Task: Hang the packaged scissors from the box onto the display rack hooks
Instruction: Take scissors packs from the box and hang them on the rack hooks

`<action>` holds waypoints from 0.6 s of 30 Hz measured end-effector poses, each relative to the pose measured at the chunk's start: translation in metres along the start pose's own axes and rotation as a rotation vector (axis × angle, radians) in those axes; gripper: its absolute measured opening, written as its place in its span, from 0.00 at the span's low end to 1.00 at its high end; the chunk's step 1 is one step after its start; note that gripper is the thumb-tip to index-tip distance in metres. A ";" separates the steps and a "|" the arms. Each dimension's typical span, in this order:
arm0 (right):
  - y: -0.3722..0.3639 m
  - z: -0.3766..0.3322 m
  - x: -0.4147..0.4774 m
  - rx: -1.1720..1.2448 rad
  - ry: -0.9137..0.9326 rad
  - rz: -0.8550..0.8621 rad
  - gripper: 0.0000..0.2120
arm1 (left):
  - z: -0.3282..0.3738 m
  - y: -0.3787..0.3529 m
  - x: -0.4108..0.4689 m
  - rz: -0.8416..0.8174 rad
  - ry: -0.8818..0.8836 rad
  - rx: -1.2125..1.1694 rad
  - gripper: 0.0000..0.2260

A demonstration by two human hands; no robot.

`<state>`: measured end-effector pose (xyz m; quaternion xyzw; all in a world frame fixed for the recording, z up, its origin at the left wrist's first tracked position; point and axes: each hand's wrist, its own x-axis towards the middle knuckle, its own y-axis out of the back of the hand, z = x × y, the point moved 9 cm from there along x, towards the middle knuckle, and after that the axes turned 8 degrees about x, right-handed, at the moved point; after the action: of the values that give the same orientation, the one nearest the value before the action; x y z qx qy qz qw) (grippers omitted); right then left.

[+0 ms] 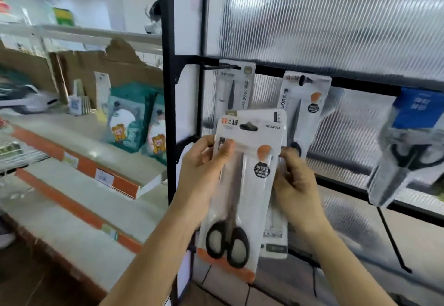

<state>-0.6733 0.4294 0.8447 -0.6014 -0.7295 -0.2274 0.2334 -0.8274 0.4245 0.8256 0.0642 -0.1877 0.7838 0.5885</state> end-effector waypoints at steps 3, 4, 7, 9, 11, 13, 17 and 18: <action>-0.016 0.017 0.009 0.241 -0.129 0.010 0.21 | -0.008 0.013 0.021 -0.025 0.008 0.036 0.01; -0.017 0.019 0.009 0.237 -0.138 0.020 0.22 | -0.012 0.014 0.026 -0.046 0.011 0.038 0.01; -0.005 0.020 0.003 0.149 -0.136 0.144 0.23 | -0.021 0.003 0.036 -0.106 0.012 0.059 0.04; 0.020 0.023 -0.006 0.100 -0.139 0.288 0.22 | -0.024 -0.012 0.038 -0.141 -0.001 0.049 0.04; 0.050 0.024 -0.014 0.057 -0.136 0.414 0.23 | -0.021 -0.030 0.039 -0.182 -0.054 0.050 0.05; 0.077 0.020 -0.021 0.037 -0.121 0.505 0.21 | -0.014 -0.048 0.039 -0.214 -0.099 0.042 0.06; 0.110 0.012 -0.026 -0.016 -0.136 0.554 0.17 | 0.010 -0.083 0.045 -0.258 -0.200 0.018 0.07; 0.114 0.011 -0.026 -0.030 -0.148 0.542 0.18 | 0.016 -0.089 0.048 -0.248 -0.227 0.026 0.09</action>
<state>-0.5580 0.4361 0.8262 -0.7929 -0.5535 -0.1231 0.2230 -0.7598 0.4829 0.8750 0.1827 -0.2337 0.6952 0.6547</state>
